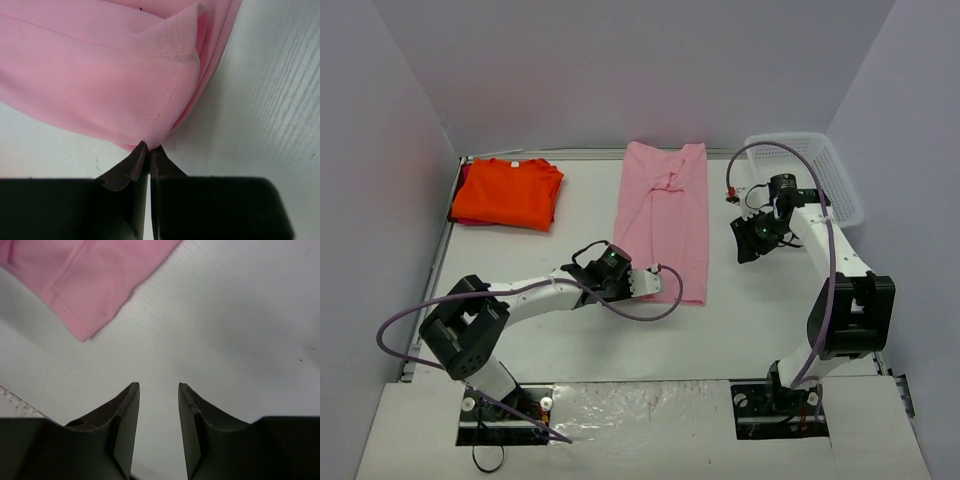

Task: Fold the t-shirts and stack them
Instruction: Grab the bottom of the folded rectangular tshirt with both arms

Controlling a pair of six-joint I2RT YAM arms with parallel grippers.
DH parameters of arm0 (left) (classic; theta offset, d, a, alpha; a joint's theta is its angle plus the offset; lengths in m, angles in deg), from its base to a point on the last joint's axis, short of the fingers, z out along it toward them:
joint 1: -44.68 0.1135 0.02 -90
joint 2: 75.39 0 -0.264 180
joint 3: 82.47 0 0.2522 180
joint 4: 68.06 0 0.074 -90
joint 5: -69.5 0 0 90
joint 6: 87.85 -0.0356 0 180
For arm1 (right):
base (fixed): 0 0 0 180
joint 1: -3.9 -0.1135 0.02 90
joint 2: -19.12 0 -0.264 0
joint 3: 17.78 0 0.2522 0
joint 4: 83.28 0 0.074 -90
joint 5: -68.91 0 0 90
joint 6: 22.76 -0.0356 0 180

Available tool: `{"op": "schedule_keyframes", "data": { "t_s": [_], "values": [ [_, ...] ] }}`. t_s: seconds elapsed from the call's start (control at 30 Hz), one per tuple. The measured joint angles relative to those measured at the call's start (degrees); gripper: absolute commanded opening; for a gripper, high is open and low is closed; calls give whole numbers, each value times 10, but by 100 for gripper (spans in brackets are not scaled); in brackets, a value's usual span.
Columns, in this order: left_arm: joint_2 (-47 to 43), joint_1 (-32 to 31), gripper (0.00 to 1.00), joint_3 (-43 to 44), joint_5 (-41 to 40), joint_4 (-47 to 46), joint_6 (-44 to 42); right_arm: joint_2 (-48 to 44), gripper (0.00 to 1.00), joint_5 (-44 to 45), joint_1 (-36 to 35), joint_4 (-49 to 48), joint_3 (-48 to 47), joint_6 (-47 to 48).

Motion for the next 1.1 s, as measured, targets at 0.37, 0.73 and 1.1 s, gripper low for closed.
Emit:
{"op": "schedule_keyframes", "data": {
  "t_s": [0.37, 0.73, 1.1],
  "values": [
    [3, 60, 2, 109, 120, 85, 71, -143, 44, -40, -57, -77, 129, 75],
    [33, 84, 2, 153, 195, 144, 114, -213, 48, 24, -228, -215, 298, 150],
    [61, 87, 2, 155, 207, 156, 131, -188, 49, 65, -296, -286, 313, 157]
  ]
}}
